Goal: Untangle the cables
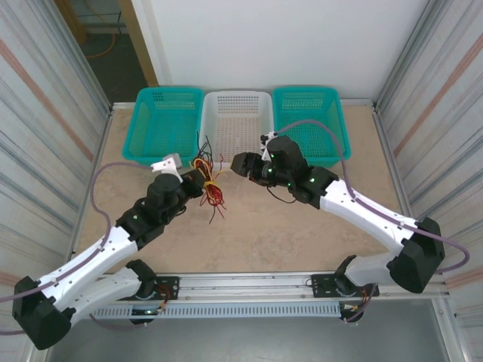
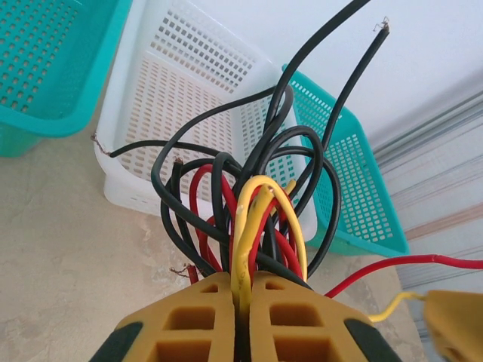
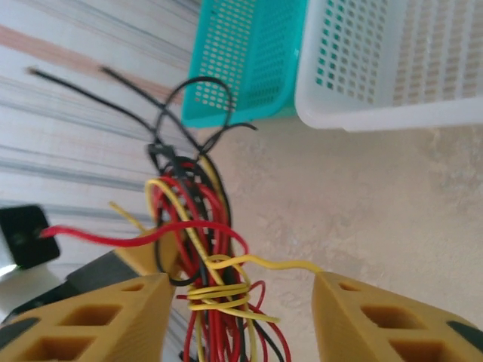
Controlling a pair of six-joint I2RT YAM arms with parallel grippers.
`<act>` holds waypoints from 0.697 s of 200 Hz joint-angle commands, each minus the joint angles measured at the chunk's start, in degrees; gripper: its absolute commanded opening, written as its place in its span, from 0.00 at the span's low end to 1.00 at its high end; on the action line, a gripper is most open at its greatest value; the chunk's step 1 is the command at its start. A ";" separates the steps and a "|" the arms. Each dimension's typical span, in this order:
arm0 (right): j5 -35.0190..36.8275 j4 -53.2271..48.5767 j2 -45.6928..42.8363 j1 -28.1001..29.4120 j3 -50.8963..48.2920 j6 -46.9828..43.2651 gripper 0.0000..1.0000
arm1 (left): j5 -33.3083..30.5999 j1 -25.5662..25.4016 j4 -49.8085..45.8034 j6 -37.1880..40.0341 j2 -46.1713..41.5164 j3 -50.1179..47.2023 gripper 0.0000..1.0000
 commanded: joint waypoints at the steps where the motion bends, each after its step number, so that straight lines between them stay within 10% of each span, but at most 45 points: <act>1: 1.85 0.00 0.19 0.46 1.75 1.83 0.66 | -2.56 0.19 2.87 -0.60 -2.39 -0.69 0.00; 34: 2.21 -0.51 0.89 0.74 2.68 1.83 0.55 | -2.55 0.25 2.37 0.17 -3.62 -0.69 0.00; 67: 2.39 -0.77 1.35 0.81 3.10 2.50 0.78 | -3.79 0.45 2.24 0.36 -5.24 -1.44 0.00; 92: 0.27 2.17 3.00 0.90 3.51 3.08 0.50 | -3.11 0.64 3.00 0.16 -5.14 -1.57 0.00; 139: -1.11 3.30 5.35 0.88 5.66 2.55 0.28 | -2.12 0.89 5.02 -0.87 -4.50 -2.09 0.00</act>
